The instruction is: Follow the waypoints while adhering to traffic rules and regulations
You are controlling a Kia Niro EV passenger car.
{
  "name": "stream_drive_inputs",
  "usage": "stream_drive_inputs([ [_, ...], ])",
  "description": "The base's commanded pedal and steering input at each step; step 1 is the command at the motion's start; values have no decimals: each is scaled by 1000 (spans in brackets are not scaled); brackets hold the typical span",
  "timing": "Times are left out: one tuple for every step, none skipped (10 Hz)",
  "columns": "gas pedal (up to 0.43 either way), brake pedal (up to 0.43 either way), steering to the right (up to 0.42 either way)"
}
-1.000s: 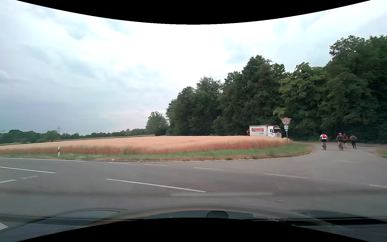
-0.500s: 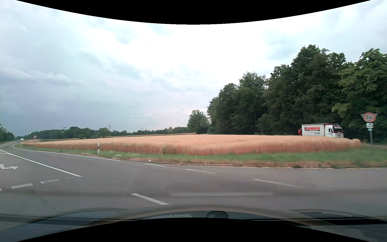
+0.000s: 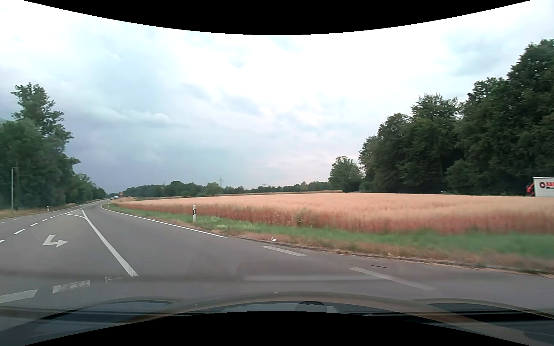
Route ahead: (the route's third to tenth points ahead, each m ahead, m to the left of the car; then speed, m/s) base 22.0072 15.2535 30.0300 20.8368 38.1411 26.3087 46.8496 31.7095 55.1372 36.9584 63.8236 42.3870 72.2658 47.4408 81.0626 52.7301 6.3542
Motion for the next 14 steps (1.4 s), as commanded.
stream_drive_inputs([
  [220, 0, -295],
  [220, 0, -287],
  [220, 0, -278],
  [220, 0, -269],
  [220, 0, -260],
  [220, 0, -253],
  [228, 0, -245],
  [228, 0, -237],
  [228, 0, -225],
  [228, 0, -211],
  [240, 0, -190],
  [248, 0, -171],
  [260, 0, -156],
  [268, 0, -141],
])
